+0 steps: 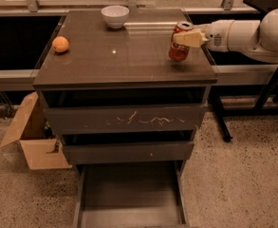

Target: Pick coke can from bottom drawer and place on counter

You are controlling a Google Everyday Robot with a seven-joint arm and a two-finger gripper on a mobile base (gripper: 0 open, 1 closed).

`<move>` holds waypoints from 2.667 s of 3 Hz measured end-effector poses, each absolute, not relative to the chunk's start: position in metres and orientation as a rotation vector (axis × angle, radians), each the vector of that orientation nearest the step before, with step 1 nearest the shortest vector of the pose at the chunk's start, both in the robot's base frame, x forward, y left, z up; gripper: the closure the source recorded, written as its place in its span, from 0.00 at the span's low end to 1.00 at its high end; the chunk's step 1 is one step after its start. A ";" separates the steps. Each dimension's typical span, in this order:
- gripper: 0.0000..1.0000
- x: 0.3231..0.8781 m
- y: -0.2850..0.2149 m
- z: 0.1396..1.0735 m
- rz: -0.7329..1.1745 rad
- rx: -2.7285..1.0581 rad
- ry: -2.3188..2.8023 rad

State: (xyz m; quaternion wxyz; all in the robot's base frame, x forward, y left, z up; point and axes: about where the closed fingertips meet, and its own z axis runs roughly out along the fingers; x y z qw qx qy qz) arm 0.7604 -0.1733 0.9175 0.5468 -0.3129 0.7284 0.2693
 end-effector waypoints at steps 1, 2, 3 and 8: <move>0.98 0.776 -0.176 0.906 0.638 -0.735 1.760; 0.76 0.784 -0.176 0.901 0.625 -0.768 1.785; 0.53 0.789 -0.177 0.898 0.613 -0.787 1.797; 0.00 0.745 -0.216 0.939 0.432 -0.721 1.773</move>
Offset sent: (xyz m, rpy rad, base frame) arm 0.0334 -0.0119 -0.0187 -0.0879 0.0577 0.0091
